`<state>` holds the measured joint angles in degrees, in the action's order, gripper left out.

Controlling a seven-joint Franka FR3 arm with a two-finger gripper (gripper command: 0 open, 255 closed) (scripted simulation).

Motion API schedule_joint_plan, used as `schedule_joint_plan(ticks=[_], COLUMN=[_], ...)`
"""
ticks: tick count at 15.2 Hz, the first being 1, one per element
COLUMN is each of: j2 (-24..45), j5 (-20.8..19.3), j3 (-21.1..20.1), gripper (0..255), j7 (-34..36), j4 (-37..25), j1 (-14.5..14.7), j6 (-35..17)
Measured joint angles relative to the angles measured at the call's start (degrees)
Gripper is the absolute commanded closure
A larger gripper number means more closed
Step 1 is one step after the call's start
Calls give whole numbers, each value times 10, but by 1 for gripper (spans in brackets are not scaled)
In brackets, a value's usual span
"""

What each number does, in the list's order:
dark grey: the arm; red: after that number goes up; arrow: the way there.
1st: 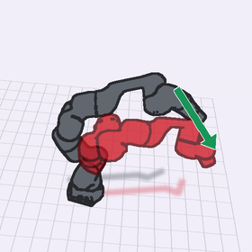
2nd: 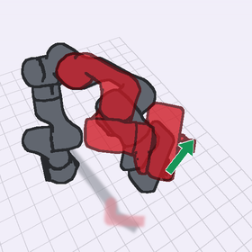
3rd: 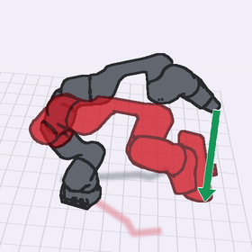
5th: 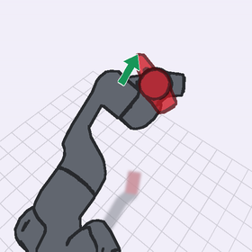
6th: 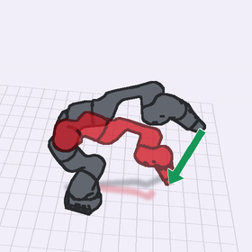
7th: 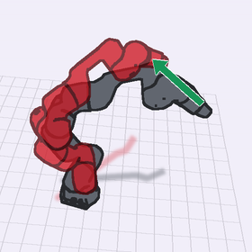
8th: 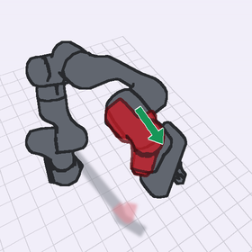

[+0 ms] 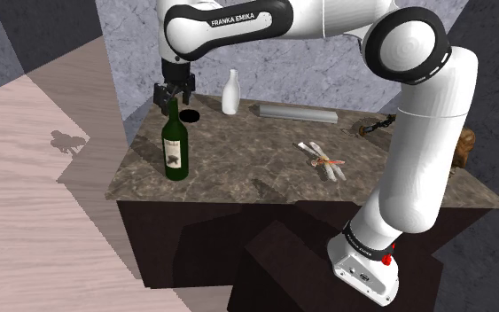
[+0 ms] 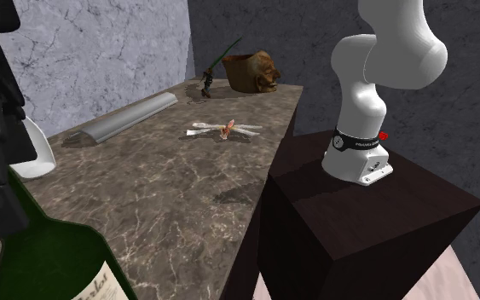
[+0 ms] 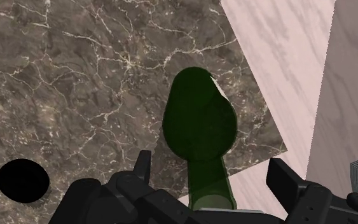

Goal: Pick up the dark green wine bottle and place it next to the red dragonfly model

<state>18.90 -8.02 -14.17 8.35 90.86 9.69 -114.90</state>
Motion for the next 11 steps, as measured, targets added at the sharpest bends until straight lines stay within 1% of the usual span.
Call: schedule_joint_plan(ticks=[3, 4, 11], j2=[0, 0, 0], j5=[0, 0, 0], j3=[0, 0, 0], gripper=[0, 255, 255], j7=[0, 0, 0], j4=[0, 0, 0], j1=[0, 0, 0], j6=[0, 0, 0])
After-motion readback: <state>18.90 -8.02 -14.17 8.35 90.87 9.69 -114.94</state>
